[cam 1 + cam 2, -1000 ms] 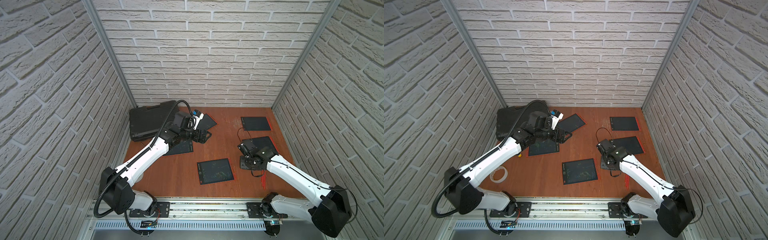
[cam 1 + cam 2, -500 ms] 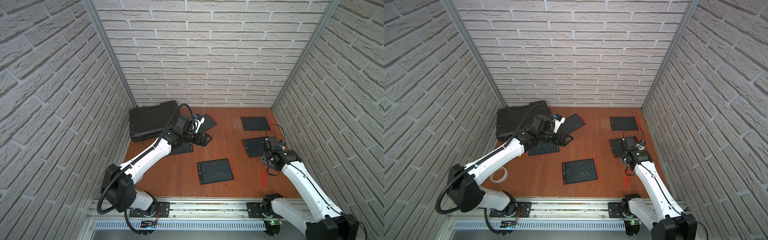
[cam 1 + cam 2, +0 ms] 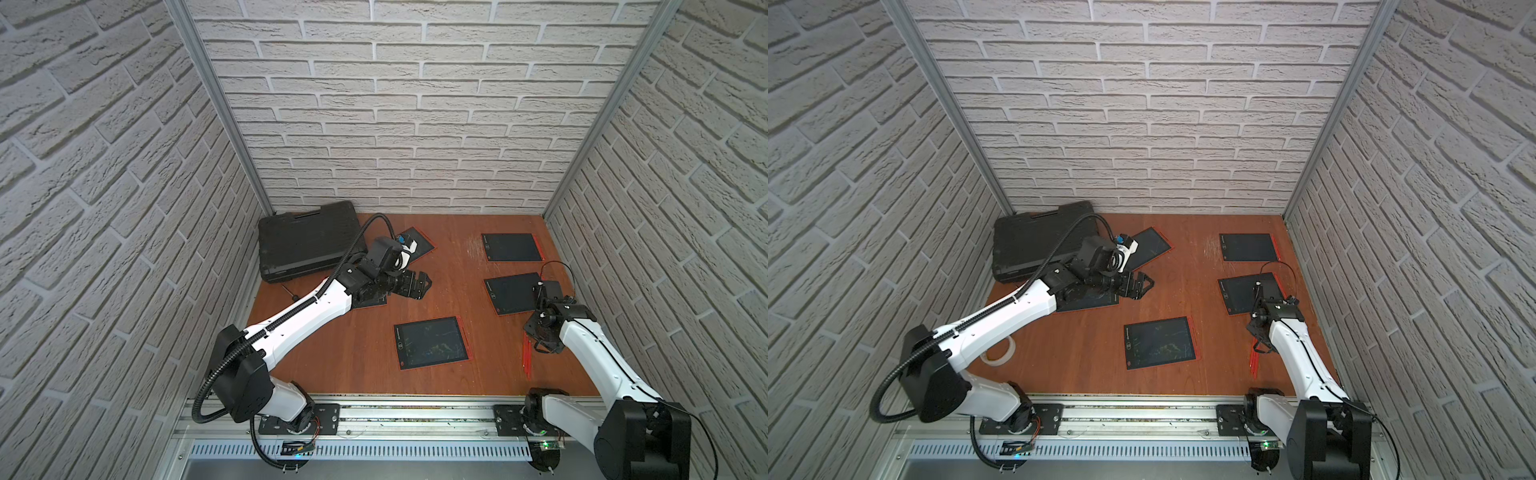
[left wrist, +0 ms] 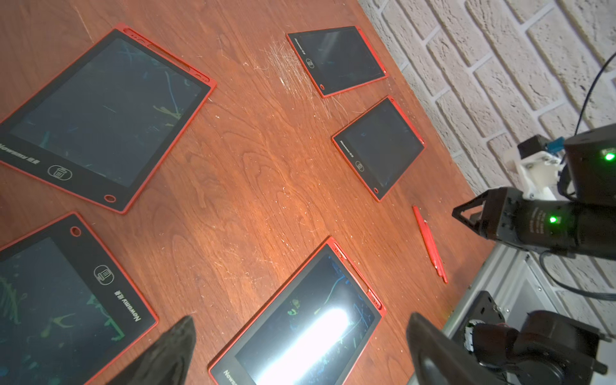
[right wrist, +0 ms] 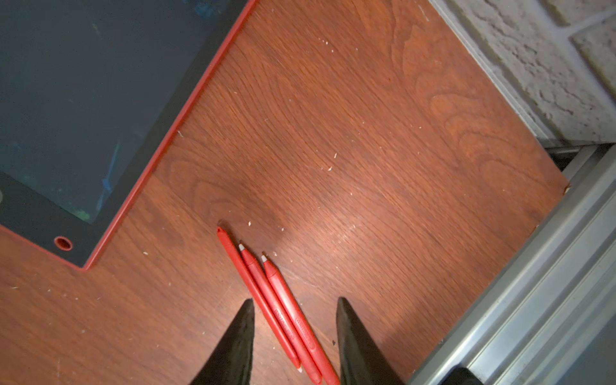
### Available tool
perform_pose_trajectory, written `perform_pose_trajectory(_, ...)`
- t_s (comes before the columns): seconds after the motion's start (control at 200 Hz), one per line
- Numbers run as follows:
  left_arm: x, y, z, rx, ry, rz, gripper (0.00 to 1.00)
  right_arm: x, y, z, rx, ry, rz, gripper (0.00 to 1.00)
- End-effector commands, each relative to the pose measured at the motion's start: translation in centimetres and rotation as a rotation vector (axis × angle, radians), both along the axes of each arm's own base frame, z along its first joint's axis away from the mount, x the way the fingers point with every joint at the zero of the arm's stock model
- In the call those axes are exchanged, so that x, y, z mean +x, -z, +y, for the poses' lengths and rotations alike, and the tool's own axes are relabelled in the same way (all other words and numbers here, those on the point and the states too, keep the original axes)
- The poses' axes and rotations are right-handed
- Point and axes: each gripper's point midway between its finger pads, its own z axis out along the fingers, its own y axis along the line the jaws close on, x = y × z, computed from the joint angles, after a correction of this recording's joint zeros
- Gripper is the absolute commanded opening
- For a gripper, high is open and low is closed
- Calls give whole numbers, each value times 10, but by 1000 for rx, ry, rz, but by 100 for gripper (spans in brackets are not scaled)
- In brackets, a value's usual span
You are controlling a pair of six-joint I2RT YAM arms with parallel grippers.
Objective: Place the stylus back onto the writing tablet
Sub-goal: Move the stylus to the center of the board.
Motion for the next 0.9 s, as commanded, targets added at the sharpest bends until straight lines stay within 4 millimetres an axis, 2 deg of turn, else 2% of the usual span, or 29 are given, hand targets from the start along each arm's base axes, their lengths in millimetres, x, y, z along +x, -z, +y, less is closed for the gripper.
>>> perform_pose_trajectory(0.0,5,-1,-1,6,-59,13,98,6,7,2,40,-3,-46,41)
perform_pose_trajectory(0.175,9,-2,-6,13,-68,18,98,6,16,9,92,-15,-51,41)
perform_pose_trajectory(0.53,21,-28,-20,80,98,-95,98,2,15,17,122,-100,-21,40)
perform_pose_trajectory(0.615,27,-27,-22,79,144,-114,98,6,17,26,174,-120,-30,41)
perform_pose_trajectory(0.73,33,-24,-27,48,196,-118,98,3,18,27,183,-123,-11,41)
perform_pose_trajectory(0.895,40,-23,-39,15,238,-151,98,8,16,33,207,-156,-46,36)
